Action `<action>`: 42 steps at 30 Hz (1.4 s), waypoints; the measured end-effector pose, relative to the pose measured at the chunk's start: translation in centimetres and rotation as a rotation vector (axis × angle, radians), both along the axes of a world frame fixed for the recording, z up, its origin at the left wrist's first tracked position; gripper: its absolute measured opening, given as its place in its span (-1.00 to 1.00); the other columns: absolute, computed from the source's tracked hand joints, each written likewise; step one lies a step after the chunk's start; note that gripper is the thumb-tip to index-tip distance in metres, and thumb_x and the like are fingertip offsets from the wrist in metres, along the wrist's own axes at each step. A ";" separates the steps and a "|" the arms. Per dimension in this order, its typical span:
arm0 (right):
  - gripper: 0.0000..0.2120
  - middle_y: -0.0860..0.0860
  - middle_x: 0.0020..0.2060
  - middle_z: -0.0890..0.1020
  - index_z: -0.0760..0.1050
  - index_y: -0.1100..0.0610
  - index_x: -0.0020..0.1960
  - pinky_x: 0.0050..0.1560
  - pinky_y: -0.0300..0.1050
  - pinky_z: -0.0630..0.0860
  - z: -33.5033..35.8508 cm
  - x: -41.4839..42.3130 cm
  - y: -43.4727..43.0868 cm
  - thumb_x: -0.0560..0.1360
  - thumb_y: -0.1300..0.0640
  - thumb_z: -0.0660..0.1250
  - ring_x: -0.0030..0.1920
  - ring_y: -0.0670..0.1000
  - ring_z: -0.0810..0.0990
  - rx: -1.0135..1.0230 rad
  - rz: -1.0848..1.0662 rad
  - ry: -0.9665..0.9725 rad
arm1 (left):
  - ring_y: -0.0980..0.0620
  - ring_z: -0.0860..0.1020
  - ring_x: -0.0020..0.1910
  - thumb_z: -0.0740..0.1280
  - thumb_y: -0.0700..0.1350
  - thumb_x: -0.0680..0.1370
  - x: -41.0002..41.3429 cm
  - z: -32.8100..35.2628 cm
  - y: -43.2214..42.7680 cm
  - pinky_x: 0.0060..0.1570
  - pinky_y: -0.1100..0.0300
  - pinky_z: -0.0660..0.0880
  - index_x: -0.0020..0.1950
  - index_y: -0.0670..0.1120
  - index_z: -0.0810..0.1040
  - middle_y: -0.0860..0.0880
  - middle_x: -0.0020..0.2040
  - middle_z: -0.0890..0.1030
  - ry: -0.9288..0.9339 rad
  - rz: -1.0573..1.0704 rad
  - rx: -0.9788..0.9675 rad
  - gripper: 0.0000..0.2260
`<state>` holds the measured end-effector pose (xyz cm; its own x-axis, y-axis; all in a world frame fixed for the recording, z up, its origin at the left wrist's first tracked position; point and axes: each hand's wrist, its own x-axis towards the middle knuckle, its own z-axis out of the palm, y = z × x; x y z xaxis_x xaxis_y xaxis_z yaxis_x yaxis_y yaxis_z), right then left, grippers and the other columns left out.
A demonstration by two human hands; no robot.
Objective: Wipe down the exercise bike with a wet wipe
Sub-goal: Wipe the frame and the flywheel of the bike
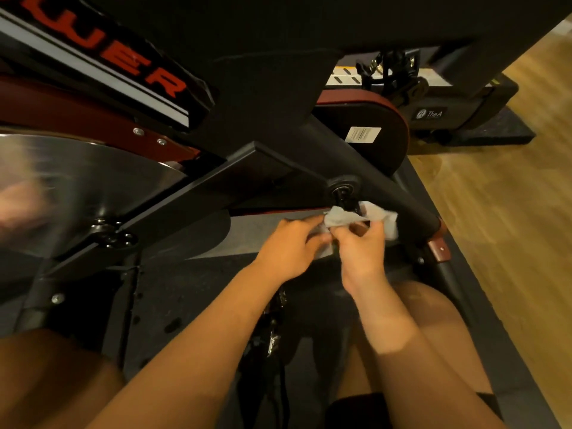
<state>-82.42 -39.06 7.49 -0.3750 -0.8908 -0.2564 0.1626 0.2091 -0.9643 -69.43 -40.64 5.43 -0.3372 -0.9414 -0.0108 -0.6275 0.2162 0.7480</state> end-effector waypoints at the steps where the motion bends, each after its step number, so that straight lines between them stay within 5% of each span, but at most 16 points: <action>1: -0.53 -0.01 0.09 0.62 0.39 0.03 0.35 0.15 -0.08 0.56 -0.2 0.3 0.0 0.50 0.33 0.35 0.12 -0.07 0.61 0.004 0.015 -0.028 | -0.10 0.53 0.18 0.22 0.00 0.64 -0.1 -0.5 -0.7 0.20 -0.08 0.48 0.34 0.15 0.48 -0.01 0.16 0.62 -0.021 -0.008 0.026 -0.72; 5: -0.63 0.04 0.05 0.62 0.47 -0.03 0.10 0.22 0.00 0.53 -2.6 3.9 1.0 0.50 0.42 0.27 0.13 0.03 0.60 0.207 0.208 -0.014 | -0.13 0.55 0.07 0.21 -0.09 0.63 4.6 -3.0 0.0 0.13 -0.10 0.48 0.21 0.11 0.57 -0.04 0.05 0.65 -0.241 -0.038 0.049 -0.77; 8: -0.65 0.05 -0.03 0.63 0.51 0.08 0.05 -0.08 -0.22 0.53 -3.3 5.9 1.1 0.45 0.48 0.32 -0.01 -0.01 0.61 0.394 0.312 -0.133 | -0.17 0.57 0.09 0.24 -0.12 0.63 9.0 -4.5 1.6 0.10 -0.01 0.51 0.25 0.05 0.60 -0.10 0.11 0.64 -0.468 -0.055 0.109 -0.76; 10: -0.73 0.06 -0.13 0.63 0.53 0.11 -0.04 -0.22 -0.19 0.52 -2.9 6.5 0.9 0.45 0.46 0.33 -0.13 -0.01 0.61 0.534 0.307 -0.203 | -0.19 0.56 0.12 0.23 -0.17 0.61 9.9 -4.9 1.9 0.09 0.03 0.50 0.18 -0.03 0.61 -0.15 0.14 0.61 -0.661 -0.101 0.272 -0.78; 12: -0.70 0.09 -0.17 0.64 0.55 0.17 -0.02 -0.28 -0.15 0.55 -2.9 6.7 0.7 0.44 0.52 0.27 -0.17 0.04 0.63 0.579 0.255 -0.239 | -0.23 0.56 0.13 0.25 -0.26 0.56 9.4 -5.1 1.8 0.10 0.02 0.50 0.08 -0.13 0.63 -0.19 0.11 0.61 -0.576 -0.073 0.349 -0.80; 15: -0.48 0.15 0.05 0.61 0.46 0.26 0.24 -0.21 -0.15 0.56 -2.7 5.5 -0.2 0.37 0.61 0.15 0.03 0.11 0.63 0.379 0.045 -0.375 | -0.20 0.58 0.08 0.27 -0.34 0.51 8.7 -4.9 1.4 0.03 0.08 0.49 -0.04 -0.13 0.63 -0.15 -0.01 0.63 -0.390 0.039 0.335 -0.81; 18: -0.50 0.22 0.06 0.56 0.40 0.35 0.31 -0.27 -0.24 0.50 -1.3 2.8 -1.5 0.41 0.59 0.12 -0.03 0.07 0.60 0.256 -0.035 -0.320 | -0.03 0.59 0.15 0.30 -0.23 0.59 9.5 -4.3 0.9 0.14 0.18 0.48 0.17 -0.08 0.62 -0.05 0.10 0.66 -0.138 0.243 0.388 -0.80; 21: -0.50 0.17 0.06 0.59 0.45 0.25 0.25 -0.24 -0.21 0.50 -1.6 3.8 -0.6 0.40 0.60 0.15 -0.03 0.06 0.61 0.326 0.072 -0.197 | -0.03 0.62 0.04 0.33 -0.02 0.59 9.7 -3.4 1.1 0.15 0.02 0.55 0.07 0.00 0.63 -0.04 0.01 0.68 0.115 0.304 0.458 -0.87; 25: -0.72 0.14 -0.02 0.65 0.50 0.17 0.15 -0.07 -0.02 0.61 -5.3 6.9 1.3 0.47 0.39 0.29 -0.05 0.08 0.64 0.483 0.305 0.028 | 0.04 0.57 -0.02 0.38 0.14 0.54 8.6 -2.6 3.2 -0.09 0.19 0.45 0.11 -0.03 0.58 0.00 0.00 0.63 0.007 0.255 0.461 -0.72; 29: -0.88 0.07 0.01 0.61 0.47 0.14 0.07 -0.11 -0.11 0.51 -5.0 6.5 2.1 0.55 0.25 0.30 0.03 0.08 0.60 0.411 0.372 0.385 | 0.01 0.60 -0.02 0.25 0.19 0.60 10.1 -1.3 5.1 -0.04 0.17 0.48 0.04 -0.02 0.61 -0.09 0.00 0.69 0.173 0.316 0.746 -0.69; 32: -0.79 0.09 0.03 0.57 0.50 0.20 0.19 -0.06 -0.14 0.43 -4.6 5.0 2.9 0.58 0.28 0.25 0.07 0.09 0.55 0.432 0.513 0.659 | 0.03 0.61 -0.03 0.31 0.07 0.61 10.8 -0.6 5.5 0.02 0.14 0.49 0.02 -0.07 0.68 -0.10 -0.04 0.68 0.076 0.198 0.643 -0.75; 37: -0.75 0.17 -0.06 0.68 0.60 0.14 0.07 0.12 0.20 0.58 -4.4 4.1 3.6 0.57 0.25 0.16 -0.02 0.15 0.64 0.643 0.677 0.456 | 0.11 0.50 -0.05 0.27 -0.17 0.62 9.7 -1.3 7.2 -0.11 0.34 0.36 -0.04 0.02 0.56 0.01 0.00 0.49 -0.024 0.106 0.482 -0.88; 42: -0.79 0.06 -0.09 0.60 0.59 0.19 0.06 -0.10 -0.09 0.47 -1.4 4.3 5.5 0.57 0.28 0.19 -0.05 0.06 0.56 0.394 0.693 0.733 | 0.08 0.58 0.04 0.33 -0.36 0.48 9.9 -3.6 8.7 0.05 0.05 0.57 -0.03 0.12 0.47 0.03 0.01 0.59 0.126 0.213 0.556 -0.65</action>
